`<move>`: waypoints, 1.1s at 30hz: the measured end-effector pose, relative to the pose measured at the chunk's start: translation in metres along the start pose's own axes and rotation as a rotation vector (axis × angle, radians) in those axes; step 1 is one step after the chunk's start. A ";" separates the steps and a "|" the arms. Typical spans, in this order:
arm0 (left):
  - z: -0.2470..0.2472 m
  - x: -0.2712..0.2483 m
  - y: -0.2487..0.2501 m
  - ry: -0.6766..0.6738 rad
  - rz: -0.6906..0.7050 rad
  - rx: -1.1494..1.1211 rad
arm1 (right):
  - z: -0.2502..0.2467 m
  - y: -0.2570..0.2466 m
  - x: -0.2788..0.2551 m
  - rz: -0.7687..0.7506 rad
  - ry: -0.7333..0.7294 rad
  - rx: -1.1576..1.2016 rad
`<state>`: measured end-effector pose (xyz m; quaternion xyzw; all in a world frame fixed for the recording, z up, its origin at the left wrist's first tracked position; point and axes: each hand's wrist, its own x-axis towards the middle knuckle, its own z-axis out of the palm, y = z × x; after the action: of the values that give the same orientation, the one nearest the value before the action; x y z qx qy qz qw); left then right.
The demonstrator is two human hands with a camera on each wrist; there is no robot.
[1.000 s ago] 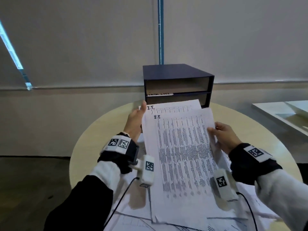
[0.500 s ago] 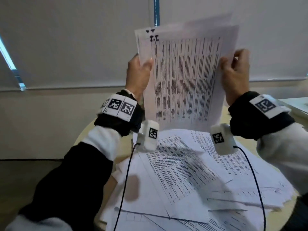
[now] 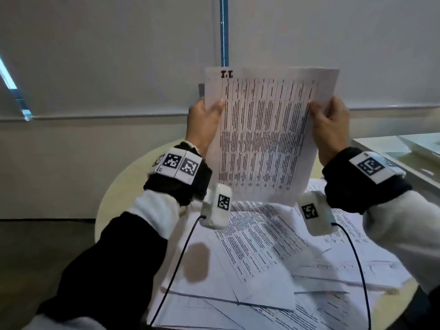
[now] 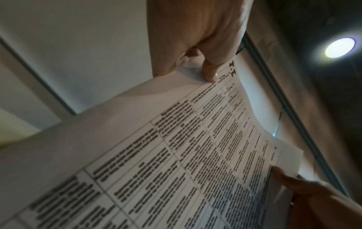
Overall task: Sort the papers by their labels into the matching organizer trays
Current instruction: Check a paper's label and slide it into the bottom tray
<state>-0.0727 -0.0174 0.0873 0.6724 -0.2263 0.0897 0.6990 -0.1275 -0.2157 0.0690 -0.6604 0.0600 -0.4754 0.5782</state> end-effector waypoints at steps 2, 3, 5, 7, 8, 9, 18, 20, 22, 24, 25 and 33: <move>0.000 0.000 -0.003 -0.011 -0.049 -0.016 | -0.003 0.005 -0.002 -0.001 -0.014 0.020; 0.000 -0.002 -0.008 -0.028 -0.104 -0.016 | -0.005 0.011 -0.005 0.018 -0.026 0.012; -0.002 -0.005 -0.024 -0.043 -0.219 -0.028 | -0.011 0.026 -0.012 0.093 -0.057 -0.016; -0.002 -0.007 -0.033 -0.030 -0.282 -0.005 | -0.017 0.035 -0.013 0.121 -0.059 -0.067; -0.002 -0.004 -0.035 -0.031 -0.295 0.004 | -0.018 0.034 -0.011 0.123 -0.051 -0.083; 0.001 -0.003 -0.031 -0.025 -0.310 0.001 | -0.019 0.031 -0.008 0.122 -0.043 -0.100; 0.015 -0.006 -0.087 -0.110 -0.681 0.180 | -0.035 0.064 -0.012 0.381 -0.231 -0.427; 0.011 -0.009 -0.117 -0.130 -0.718 0.243 | -0.036 0.082 -0.018 0.477 -0.292 -0.502; 0.006 -0.012 -0.139 -0.131 -0.759 0.262 | -0.036 0.095 -0.023 0.577 -0.369 -0.532; 0.000 -0.014 -0.155 -0.128 -0.805 0.247 | -0.035 0.107 -0.026 0.649 -0.439 -0.571; -0.002 -0.014 -0.162 -0.134 -0.821 0.237 | -0.035 0.111 -0.027 0.677 -0.456 -0.583; -0.008 -0.014 -0.184 -0.133 -0.859 0.156 | -0.030 0.123 -0.031 0.805 -0.522 -0.572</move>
<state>-0.0044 -0.0222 -0.0840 0.7604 0.0366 -0.2357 0.6040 -0.1074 -0.2573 -0.0529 -0.8117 0.2889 -0.0026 0.5076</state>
